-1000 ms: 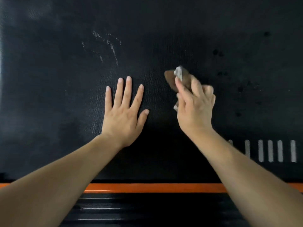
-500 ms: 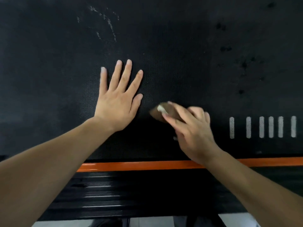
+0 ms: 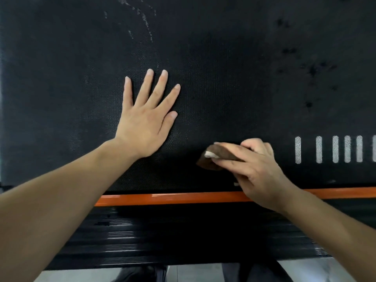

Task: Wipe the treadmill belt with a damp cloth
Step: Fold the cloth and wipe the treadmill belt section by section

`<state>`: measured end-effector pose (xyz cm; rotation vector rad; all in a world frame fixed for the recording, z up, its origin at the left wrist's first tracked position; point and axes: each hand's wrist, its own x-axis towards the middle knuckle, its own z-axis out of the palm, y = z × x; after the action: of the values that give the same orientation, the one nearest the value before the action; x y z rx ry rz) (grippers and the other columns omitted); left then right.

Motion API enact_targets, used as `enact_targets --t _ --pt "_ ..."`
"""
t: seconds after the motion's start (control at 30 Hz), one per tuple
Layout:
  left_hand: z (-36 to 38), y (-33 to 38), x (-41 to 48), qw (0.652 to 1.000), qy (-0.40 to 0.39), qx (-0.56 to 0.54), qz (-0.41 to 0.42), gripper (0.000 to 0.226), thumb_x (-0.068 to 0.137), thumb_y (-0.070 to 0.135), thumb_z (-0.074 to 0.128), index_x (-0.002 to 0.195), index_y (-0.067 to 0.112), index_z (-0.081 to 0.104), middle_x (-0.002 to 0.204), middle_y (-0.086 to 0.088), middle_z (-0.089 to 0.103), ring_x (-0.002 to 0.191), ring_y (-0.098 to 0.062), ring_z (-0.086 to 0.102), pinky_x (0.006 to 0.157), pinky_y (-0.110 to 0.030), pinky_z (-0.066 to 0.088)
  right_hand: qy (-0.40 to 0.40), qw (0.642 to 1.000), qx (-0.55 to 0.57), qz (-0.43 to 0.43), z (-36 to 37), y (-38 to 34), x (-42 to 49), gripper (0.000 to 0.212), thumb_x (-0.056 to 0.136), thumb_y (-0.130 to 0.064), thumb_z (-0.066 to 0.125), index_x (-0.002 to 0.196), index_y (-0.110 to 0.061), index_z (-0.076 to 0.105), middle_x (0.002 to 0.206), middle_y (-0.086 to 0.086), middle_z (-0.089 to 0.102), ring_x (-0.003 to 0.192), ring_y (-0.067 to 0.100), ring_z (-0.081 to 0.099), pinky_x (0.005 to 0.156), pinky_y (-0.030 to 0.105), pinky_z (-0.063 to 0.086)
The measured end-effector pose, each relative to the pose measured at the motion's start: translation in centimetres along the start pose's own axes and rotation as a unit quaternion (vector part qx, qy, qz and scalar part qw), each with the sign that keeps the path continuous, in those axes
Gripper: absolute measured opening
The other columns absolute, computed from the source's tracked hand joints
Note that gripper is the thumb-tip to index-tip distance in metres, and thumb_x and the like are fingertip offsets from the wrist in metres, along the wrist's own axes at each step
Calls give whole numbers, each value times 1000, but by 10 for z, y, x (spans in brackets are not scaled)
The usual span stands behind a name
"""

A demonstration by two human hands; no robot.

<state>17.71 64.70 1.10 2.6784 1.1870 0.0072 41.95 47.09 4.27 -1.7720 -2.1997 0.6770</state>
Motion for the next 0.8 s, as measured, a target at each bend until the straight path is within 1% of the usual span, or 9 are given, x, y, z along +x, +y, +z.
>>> enact_targets --t 0.07,0.17,0.23,0.33,0.4,0.47,0.63,0.73,0.8 --pt "0 1 0 1000 -3 -4 -4 56 109 41 24 161 23 27 171 -9 15 158 -36 6 123 -66 -1 14 1000 25 12 6 -14 10 43 90 -14 52 124 -38 67 145 -17 49 100 24 45 81 47 37" --pt "-2 -3 0 1000 -2 -17 0 55 109 40 23 161 23 28 172 -8 15 159 -35 6 123 -65 -2 -26 996 29 -78 23 -43 43 43 90 -12 53 122 -38 67 143 -18 51 100 24 46 79 41 36" --pt "-1 -3 0 1000 2 -22 5 55 109 39 23 161 22 29 171 -8 15 159 -34 6 124 -64 -2 -54 992 34 -108 21 -41 48 42 92 -14 51 123 -37 67 145 -16 50 102 24 46 82 39 35" --pt "0 -1 -1 1000 10 -18 -3 54 109 39 25 160 22 29 171 -8 16 159 -35 7 124 -65 -1 -79 992 22 -98 5 -15 19 40 94 -20 44 120 -38 69 146 -16 49 102 23 46 83 39 35" --pt "1 1 0 1000 11 -12 -10 54 109 39 26 160 22 29 171 -8 16 158 -36 7 123 -66 0 -79 993 28 -78 -5 0 -3 39 94 -21 44 117 -39 70 145 -19 50 102 23 46 82 42 36" --pt "1 3 1 1000 7 -4 -15 55 109 40 26 161 22 27 172 -8 15 159 -36 6 123 -66 0 -79 993 46 -71 -4 -2 -2 39 94 -20 45 115 -39 71 143 -20 52 101 24 46 82 42 36" --pt "-1 3 0 1000 -6 6 -15 56 108 40 25 161 22 26 172 -9 14 159 -36 5 123 -66 0 -90 985 43 -142 17 -27 38 36 94 -22 50 119 -40 70 144 -18 51 102 22 44 81 38 35" --pt "-2 5 1 1000 -6 6 -16 57 108 41 25 161 21 27 172 -10 14 158 -36 5 123 -67 0 -97 981 36 -161 5 -8 32 35 93 -25 52 121 -40 68 147 -16 49 102 22 46 83 37 34" --pt "-2 8 2 1000 -4 -2 -23 57 108 41 25 160 20 28 171 -9 15 158 -36 5 122 -68 -2 -82 983 -4 -165 -5 12 26 36 93 -23 55 124 -38 66 148 -13 48 100 23 46 83 37 33"
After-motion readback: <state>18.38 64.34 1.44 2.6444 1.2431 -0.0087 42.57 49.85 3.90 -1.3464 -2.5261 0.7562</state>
